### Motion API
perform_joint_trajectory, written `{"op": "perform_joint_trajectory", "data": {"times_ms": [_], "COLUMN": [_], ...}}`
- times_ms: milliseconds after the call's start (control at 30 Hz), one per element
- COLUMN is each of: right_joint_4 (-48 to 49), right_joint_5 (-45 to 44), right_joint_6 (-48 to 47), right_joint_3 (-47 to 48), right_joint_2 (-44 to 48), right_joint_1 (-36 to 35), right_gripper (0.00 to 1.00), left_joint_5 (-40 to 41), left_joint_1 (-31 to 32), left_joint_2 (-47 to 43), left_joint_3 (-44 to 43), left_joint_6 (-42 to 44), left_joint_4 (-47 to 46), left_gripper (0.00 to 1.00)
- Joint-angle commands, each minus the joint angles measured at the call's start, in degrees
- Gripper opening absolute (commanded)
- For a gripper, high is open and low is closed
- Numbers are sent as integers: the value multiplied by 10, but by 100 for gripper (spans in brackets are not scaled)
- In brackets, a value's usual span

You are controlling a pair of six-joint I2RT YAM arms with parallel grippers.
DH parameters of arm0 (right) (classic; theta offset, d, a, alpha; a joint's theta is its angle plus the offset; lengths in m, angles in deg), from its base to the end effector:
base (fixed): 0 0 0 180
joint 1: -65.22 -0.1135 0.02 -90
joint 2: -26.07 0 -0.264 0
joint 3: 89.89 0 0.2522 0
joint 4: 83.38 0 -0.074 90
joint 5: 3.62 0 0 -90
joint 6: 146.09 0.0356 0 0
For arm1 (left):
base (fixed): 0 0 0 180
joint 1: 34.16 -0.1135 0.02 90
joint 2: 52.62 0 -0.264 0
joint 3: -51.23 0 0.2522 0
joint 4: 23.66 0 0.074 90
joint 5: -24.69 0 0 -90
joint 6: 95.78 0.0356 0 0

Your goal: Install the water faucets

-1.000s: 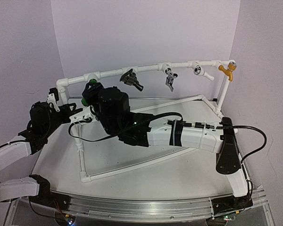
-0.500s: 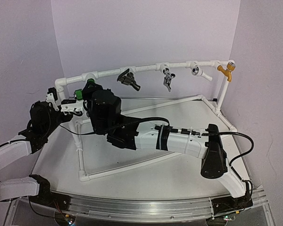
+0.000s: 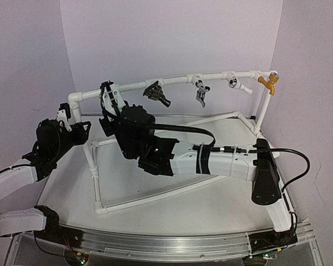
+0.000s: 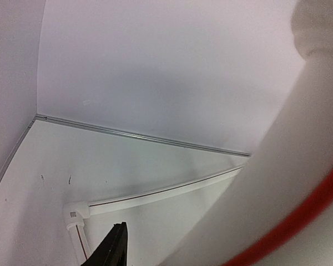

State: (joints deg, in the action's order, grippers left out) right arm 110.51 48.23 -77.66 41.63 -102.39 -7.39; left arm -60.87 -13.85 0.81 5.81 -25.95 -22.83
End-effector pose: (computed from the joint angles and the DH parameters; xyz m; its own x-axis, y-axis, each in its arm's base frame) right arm 0.1805 0.5026 0.3634 0.2920 -0.0350 -0.9558 -0.5016 0.8452 -0.1842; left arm 0.2079 -0.0740 0.2736 -0.2299 -0.2815 -0.9316 0.2078 0.9210 -0.3295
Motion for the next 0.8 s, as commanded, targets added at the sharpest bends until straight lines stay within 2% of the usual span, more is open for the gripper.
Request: {"op": "perform_joint_trajectory", "data": {"times_ms": [0,67,167,267,367,500,600,700,767], "right_joint_4": [58,66,94,109,95,92,52,-7,-26], "right_joint_5": [61,83,101,140,170,194,188,145,90], "right_joint_6": [455,477,508,471,384,197,62,-30,-81], "right_joint_3": [-11,-12,-43,-69,-106,-208,-265,-290,-273], "right_joint_2": [57,58,68,81,104,161,198,221,220], "right_joint_1": [14,14,14,13,3,-28,-51,-64,-69], "right_gripper": [0,0,9,35,60,81,89,91,91], "left_joint_5": [-61,-61,-59,-60,-61,-63,-64,-68,-70], "left_joint_1": [10,10,10,11,10,10,11,10,10], "left_joint_2": [17,19,19,20,21,24,27,29,28], "left_joint_3": [-18,-19,-20,-22,-23,-24,-22,-22,-21], "left_joint_6": [-141,-142,-142,-138,-132,-127,-126,-126,-125], "left_joint_4": [42,42,42,43,43,43,43,43,43], "left_gripper": [0,0,0,0,0,0,0,0,0]}}
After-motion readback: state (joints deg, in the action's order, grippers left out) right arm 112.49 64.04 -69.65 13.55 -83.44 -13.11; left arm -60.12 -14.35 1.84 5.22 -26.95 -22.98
